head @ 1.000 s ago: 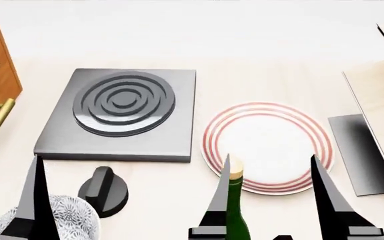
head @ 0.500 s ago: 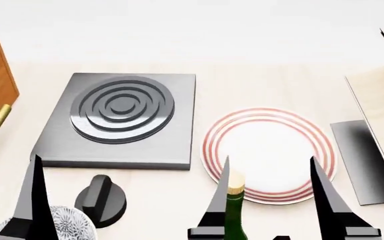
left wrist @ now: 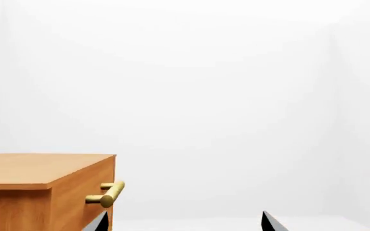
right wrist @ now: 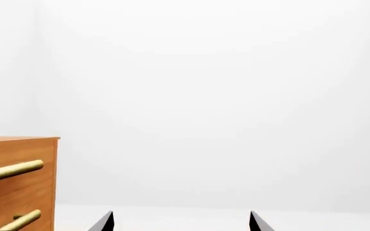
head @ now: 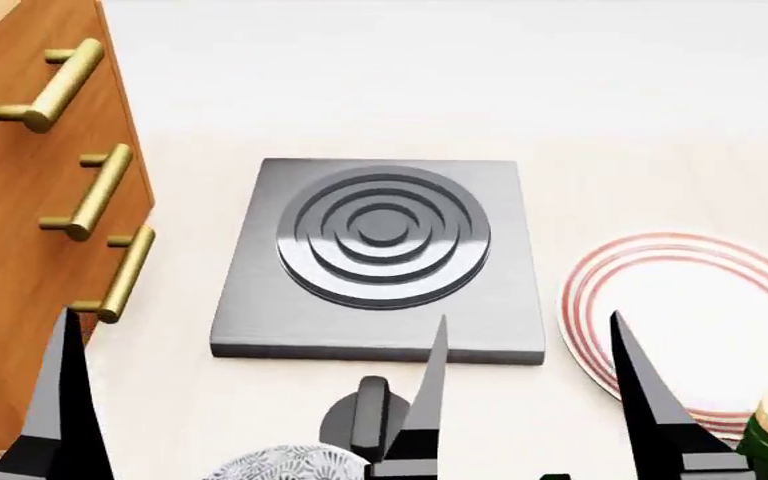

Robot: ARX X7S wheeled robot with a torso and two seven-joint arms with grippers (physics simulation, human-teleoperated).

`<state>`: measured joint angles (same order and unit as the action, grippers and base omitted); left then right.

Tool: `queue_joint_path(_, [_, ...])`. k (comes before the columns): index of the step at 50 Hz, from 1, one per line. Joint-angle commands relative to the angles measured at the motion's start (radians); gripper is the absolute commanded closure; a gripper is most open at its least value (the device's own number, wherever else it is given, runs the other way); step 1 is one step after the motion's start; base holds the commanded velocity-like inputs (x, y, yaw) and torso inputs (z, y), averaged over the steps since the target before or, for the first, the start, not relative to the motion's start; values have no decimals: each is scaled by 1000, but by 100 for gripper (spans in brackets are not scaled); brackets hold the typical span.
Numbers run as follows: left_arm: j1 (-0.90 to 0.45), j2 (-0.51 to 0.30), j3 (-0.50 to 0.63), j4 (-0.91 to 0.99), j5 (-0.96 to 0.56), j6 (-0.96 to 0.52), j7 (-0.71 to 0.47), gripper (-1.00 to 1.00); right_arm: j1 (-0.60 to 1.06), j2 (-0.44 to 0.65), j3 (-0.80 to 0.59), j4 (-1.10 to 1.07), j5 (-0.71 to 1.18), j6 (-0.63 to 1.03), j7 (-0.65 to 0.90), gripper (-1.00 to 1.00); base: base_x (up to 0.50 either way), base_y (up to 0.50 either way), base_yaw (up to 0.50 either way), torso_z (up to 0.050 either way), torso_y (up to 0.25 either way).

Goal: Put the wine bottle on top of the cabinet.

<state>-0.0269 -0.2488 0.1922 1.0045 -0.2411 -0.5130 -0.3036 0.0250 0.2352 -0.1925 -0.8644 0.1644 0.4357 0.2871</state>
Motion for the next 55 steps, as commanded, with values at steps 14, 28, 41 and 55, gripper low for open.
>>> queue_joint_path(14, [-6, -18, 4, 3, -25, 4, -26, -100, -7, 18, 21, 18, 17, -19, 19, -100, 7, 36, 0, 0, 0])
queue_joint_path(28, [-4, -36, -8, 5, -50, 13, -45, -100, -139, 76, 96, -4, -7, -39, 59, -100, 0, 0, 0, 0, 0])
queue_joint_path(41, [-9, -46, 24, 2, -45, 12, -58, -100, -372, 102, 201, 49, -42, -258, 79, -100, 0, 0, 0, 0, 0])
queue_joint_path(55, [-15, -57, 33, 1, -50, 12, -79, -100, -478, 100, 275, 109, -62, -401, 104, -100, 0, 0, 0, 0, 0])
